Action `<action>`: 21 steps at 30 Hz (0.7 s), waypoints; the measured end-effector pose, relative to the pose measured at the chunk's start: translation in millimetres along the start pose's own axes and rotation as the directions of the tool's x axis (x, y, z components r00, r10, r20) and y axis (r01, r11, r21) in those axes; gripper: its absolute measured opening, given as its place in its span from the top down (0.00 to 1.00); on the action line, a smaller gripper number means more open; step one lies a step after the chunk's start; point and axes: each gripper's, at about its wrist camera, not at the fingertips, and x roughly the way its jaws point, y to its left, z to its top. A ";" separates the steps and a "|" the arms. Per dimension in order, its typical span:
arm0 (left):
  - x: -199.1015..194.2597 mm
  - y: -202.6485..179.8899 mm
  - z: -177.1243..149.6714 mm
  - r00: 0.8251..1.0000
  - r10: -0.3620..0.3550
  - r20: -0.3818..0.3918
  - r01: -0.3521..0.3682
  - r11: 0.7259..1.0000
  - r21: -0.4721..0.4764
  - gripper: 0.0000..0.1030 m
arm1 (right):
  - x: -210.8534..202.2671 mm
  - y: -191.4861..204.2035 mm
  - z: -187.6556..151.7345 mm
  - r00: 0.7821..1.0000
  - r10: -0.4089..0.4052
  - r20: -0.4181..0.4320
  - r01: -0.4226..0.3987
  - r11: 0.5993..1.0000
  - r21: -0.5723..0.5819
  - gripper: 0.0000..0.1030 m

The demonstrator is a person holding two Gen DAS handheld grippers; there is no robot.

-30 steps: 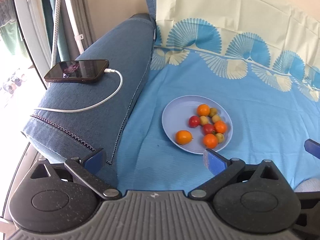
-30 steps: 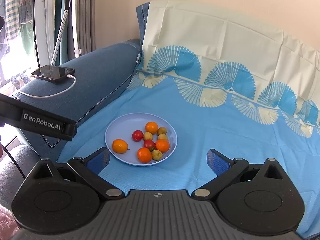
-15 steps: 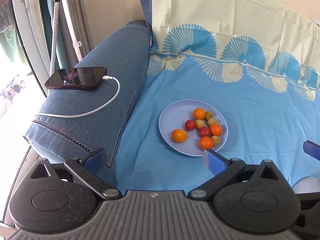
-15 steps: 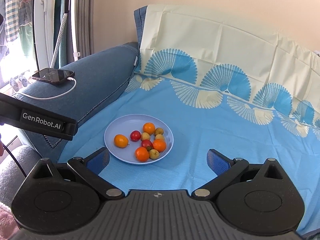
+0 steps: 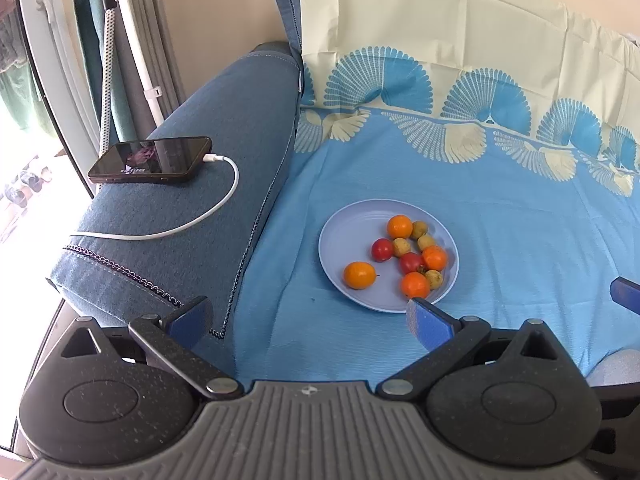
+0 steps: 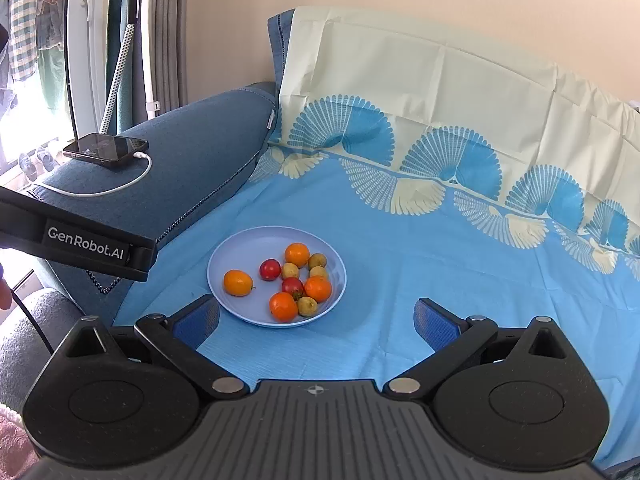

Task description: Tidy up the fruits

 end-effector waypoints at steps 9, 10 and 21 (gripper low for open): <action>2.4 1.4 1.3 1.000 -0.004 0.000 0.004 1.000 -0.005 0.00 | 0.6 -1.7 -1.4 1.000 0.000 -0.004 0.000 1.000 0.006 0.01; 2.5 1.0 1.3 1.000 -0.004 0.000 0.004 1.000 -0.003 0.00 | 0.6 -2.1 -1.6 1.000 0.000 -0.004 0.000 1.000 0.007 0.01; 4.6 6.7 4.8 0.999 -0.045 -0.019 0.044 0.997 -0.064 0.00 | 1.9 -4.6 -2.7 1.000 0.005 -0.008 -0.005 1.000 0.019 0.01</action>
